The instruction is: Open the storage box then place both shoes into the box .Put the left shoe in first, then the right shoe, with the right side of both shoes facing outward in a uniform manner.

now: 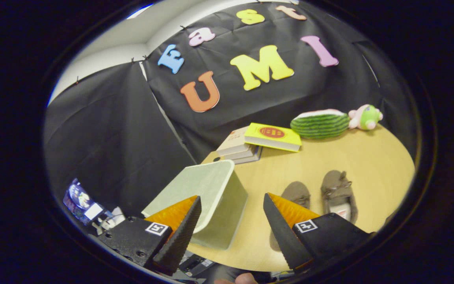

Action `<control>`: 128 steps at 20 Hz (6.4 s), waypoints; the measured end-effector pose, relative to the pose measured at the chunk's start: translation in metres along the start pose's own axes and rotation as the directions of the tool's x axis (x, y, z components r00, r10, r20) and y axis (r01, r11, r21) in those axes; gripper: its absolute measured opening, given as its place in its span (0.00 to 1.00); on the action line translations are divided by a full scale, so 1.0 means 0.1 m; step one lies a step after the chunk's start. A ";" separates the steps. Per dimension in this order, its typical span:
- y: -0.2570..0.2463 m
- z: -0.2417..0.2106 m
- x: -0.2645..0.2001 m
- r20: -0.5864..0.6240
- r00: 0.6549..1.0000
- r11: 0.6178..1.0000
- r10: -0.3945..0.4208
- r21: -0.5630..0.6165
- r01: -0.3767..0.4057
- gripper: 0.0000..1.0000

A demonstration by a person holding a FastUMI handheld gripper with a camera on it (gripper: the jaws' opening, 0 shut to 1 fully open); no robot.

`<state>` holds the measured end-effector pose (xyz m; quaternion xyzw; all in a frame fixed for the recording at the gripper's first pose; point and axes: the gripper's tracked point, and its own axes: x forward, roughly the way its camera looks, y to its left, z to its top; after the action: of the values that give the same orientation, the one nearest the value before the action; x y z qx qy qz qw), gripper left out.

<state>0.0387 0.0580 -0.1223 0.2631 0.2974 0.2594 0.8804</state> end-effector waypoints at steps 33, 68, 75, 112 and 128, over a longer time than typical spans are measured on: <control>1.21 0.14 0.58 -0.184 0.905 0.836 0.383 0.486 -0.255 0.06; 0.14 0.25 0.01 -0.205 0.937 0.935 -0.281 -0.278 0.220 0.94; -1.06 -0.51 -0.17 -0.426 0.803 0.909 -0.416 -0.214 0.357 0.94; 0.73 0.49 -0.18 -0.303 0.945 0.919 -0.127 0.322 0.227 0.06; 1.31 -0.71 1.44 -0.489 0.862 0.885 -0.135 0.332 0.327 0.06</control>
<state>0.0522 0.2634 -0.1459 0.3329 0.5707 0.1365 0.7381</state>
